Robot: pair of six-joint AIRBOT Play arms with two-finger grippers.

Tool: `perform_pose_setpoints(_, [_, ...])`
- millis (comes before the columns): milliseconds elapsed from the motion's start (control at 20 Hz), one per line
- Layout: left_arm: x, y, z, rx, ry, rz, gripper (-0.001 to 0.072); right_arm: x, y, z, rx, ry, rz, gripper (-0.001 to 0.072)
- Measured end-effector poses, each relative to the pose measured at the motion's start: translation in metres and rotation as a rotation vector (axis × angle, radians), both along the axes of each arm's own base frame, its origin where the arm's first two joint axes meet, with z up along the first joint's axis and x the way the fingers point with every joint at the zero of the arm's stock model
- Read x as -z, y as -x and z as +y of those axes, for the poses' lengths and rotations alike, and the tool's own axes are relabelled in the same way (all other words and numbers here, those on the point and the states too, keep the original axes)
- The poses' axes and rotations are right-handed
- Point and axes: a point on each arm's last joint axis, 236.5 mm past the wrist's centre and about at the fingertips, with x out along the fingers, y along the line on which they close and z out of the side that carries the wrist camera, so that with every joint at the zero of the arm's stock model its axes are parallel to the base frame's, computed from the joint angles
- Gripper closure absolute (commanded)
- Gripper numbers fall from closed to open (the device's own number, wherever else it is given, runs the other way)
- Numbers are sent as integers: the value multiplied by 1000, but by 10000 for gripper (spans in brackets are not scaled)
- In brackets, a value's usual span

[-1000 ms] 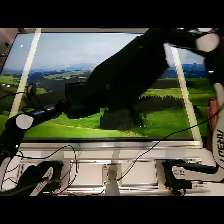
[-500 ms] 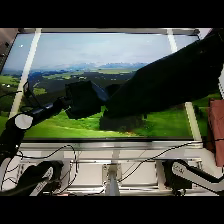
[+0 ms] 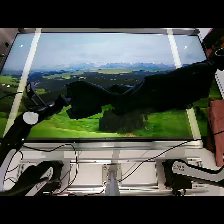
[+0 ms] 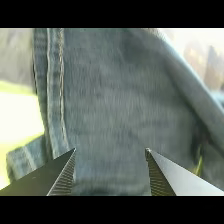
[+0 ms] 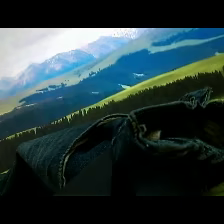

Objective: Fold the clothes and pants, and hang the long-sleeved shirts on hangers.

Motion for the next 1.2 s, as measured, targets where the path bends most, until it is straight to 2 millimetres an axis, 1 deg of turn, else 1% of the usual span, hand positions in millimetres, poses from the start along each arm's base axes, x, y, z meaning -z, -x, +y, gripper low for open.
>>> perform_pose_setpoints(100, [8,-15,8,-75,34,-9,201,15,-1,-1,3,-17,35,675])
perform_pose_setpoints(200, [20,-24,22,-136,42,6,201,23,-1,-2,6,-25,53,674])
perform_pose_setpoints(300, [39,-28,35,-171,52,67,201,25,-3,-3,10,-25,49,675])
perform_pose_setpoints(400, [55,-27,40,-132,56,155,201,25,-7,-5,16,-22,38,674])
perform_pose_setpoints(550, [68,-24,37,-19,83,283,201,23,-10,-7,21,-17,20,675])
perform_pose_setpoints(750, [81,-13,28,88,141,410,203,22,-13,-8,24,-14,9,674])
perform_pose_setpoints(900, [92,-11,18,136,183,448,209,22,-13,-8,24,-14,7,675])
perform_pose_setpoints(1200, [106,-20,0,142,249,455,216,22,-13,-7,23,-20,8,675])
